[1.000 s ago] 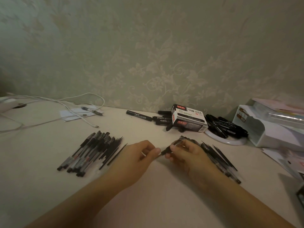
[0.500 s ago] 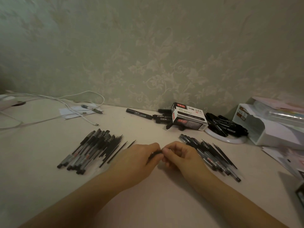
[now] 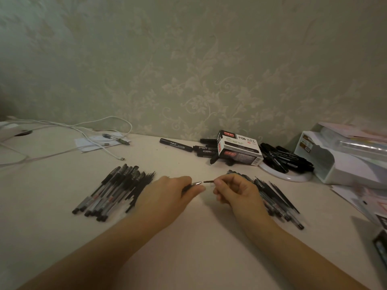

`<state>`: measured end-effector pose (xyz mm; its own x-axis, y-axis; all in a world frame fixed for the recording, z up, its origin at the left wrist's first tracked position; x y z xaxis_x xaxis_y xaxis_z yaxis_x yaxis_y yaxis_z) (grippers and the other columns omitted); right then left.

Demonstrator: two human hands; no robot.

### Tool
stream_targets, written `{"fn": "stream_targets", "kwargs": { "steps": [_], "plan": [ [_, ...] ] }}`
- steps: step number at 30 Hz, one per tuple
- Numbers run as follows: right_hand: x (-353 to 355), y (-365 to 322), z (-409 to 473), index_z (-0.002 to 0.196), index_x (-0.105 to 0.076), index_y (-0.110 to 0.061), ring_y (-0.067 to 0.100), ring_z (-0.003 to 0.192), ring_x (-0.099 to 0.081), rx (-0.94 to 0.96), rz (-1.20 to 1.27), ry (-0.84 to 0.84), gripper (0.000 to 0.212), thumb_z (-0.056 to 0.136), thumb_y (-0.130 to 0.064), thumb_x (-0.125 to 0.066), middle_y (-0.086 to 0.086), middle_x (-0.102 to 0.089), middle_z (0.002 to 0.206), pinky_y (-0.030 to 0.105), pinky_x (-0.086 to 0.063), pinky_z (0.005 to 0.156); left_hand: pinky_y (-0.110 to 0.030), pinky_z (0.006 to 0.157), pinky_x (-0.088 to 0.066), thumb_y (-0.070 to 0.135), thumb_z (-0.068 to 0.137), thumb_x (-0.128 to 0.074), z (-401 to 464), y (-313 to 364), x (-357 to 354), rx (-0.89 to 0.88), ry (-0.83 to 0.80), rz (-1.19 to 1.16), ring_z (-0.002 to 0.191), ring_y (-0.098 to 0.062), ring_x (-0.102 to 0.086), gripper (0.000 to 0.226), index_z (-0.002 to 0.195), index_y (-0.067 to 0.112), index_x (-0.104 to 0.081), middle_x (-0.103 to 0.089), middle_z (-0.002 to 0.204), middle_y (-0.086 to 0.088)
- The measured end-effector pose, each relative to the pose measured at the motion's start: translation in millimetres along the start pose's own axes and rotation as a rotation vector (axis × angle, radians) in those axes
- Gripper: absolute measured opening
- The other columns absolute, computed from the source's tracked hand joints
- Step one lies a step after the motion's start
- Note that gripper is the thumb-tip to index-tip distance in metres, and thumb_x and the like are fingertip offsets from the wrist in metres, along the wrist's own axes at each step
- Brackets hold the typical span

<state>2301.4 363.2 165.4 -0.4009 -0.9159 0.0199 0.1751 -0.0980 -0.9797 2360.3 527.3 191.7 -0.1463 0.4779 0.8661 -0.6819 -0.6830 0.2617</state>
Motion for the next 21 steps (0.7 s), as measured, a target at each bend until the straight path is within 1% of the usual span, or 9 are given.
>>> {"fn": "stream_targets", "kwargs": {
  "steps": [3, 5, 7, 9, 12, 15, 16, 18, 21],
  "plan": [
    [12, -4, 3, 0.090, -0.069, -0.019, 0.006, 0.071, -0.066, 0.064, -0.167, 0.078, 0.005, 0.088, -0.015, -0.071, -0.001, -0.073, 0.081, 0.015, -0.053, 0.067, -0.025, 0.044, -0.024, 0.071, 0.086, -0.028, -1, -1, -2, 0.021, -0.020, -0.028, 0.048, -0.006, -0.040, 0.044, 0.074, 0.029, -0.037, -0.043, 0.054, 0.006],
    [17, -5, 3, 0.090, -0.066, -0.027, -0.002, 0.079, -0.064, 0.106, -0.377, 0.106, 0.011, 0.087, -0.019, -0.073, -0.010, -0.070, 0.084, 0.008, -0.049, 0.069, -0.022, 0.044, -0.024, 0.059, 0.092, -0.037, -2, -2, -3, 0.037, -0.028, -0.089, 0.047, -0.005, -0.039, 0.030, 0.086, 0.030, -0.039, -0.042, 0.056, 0.008],
    [14, -5, 2, 0.090, -0.062, -0.031, -0.008, 0.083, -0.060, 0.151, -0.549, 0.096, 0.014, 0.088, -0.021, -0.072, -0.015, -0.067, 0.086, 0.004, -0.045, 0.068, -0.021, 0.043, -0.023, 0.047, 0.096, -0.041, -2, -1, -2, 0.029, -0.025, -0.155, 0.047, -0.005, -0.039, 0.020, 0.093, 0.027, -0.037, -0.041, 0.058, 0.009],
    [9, -4, 0, 0.087, -0.061, -0.032, -0.009, 0.081, -0.058, 0.189, -0.661, 0.069, 0.014, 0.088, -0.022, -0.070, -0.016, -0.065, 0.085, 0.003, -0.043, 0.064, -0.023, 0.044, -0.023, 0.038, 0.098, -0.041, -4, 1, -1, 0.004, -0.021, -0.201, 0.049, -0.006, -0.040, 0.015, 0.095, 0.024, -0.036, -0.042, 0.061, 0.009],
    [4, -2, 0, 0.081, -0.060, -0.031, -0.003, 0.078, -0.058, 0.217, -0.793, 0.036, 0.014, 0.088, -0.023, -0.069, -0.017, -0.062, 0.083, 0.008, -0.043, 0.060, -0.025, 0.047, -0.030, 0.029, 0.099, -0.041, -5, 4, -2, -0.030, -0.022, -0.240, 0.054, -0.008, -0.043, 0.010, 0.093, 0.021, -0.039, -0.047, 0.068, 0.007],
    [3, -1, -1, 0.078, -0.061, -0.028, -0.002, 0.082, -0.055, 0.247, -0.835, 0.026, 0.015, 0.086, -0.020, -0.070, -0.018, -0.062, 0.082, 0.007, -0.040, 0.064, -0.033, 0.059, -0.045, 0.027, 0.098, -0.043, -4, 3, -3, -0.049, -0.020, -0.233, 0.067, -0.011, -0.049, 0.009, 0.092, 0.021, -0.044, -0.050, 0.082, 0.007],
    [2, -1, -1, 0.078, -0.061, -0.028, -0.002, 0.083, -0.055, 0.254, -0.828, 0.024, 0.015, 0.086, -0.020, -0.071, -0.017, -0.062, 0.082, 0.006, -0.040, 0.065, -0.035, 0.064, -0.048, 0.027, 0.098, -0.044, -5, 3, -4, -0.055, -0.019, -0.227, 0.070, -0.011, -0.051, 0.009, 0.092, 0.021, -0.046, -0.050, 0.085, 0.008],
    [1, -1, -1, 0.079, -0.061, -0.028, -0.001, 0.085, -0.055, 0.264, -0.826, 0.014, 0.013, 0.086, -0.023, -0.071, -0.018, -0.060, 0.085, 0.003, -0.040, 0.067, -0.034, 0.067, -0.049, 0.029, 0.098, -0.046, -5, 2, -5, -0.069, -0.018, -0.223, 0.073, -0.009, -0.050, 0.008, 0.094, 0.023, -0.049, -0.049, 0.088, 0.008],
    [1, -5, -1, 0.084, -0.061, -0.031, 0.000, 0.090, -0.054, 0.281, -0.786, 0.026, 0.007, 0.089, -0.030, -0.066, -0.021, -0.059, 0.089, 0.009, -0.043, 0.069, -0.029, 0.066, -0.048, 0.031, 0.097, -0.049, -5, 4, -4, -0.096, 0.000, -0.230, 0.074, -0.008, -0.049, 0.008, 0.097, 0.024, -0.053, -0.048, 0.090, 0.010]
  ]
}}
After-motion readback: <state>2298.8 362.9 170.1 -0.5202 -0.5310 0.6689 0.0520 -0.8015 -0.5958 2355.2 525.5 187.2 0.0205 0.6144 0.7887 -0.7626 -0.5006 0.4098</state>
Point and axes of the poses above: each hand's wrist, its own z-axis towards the middle knuckle, its own x-axis out of the back of the hand, y = z × x, the point moved 7 cm from there along z, towards the middle knuckle
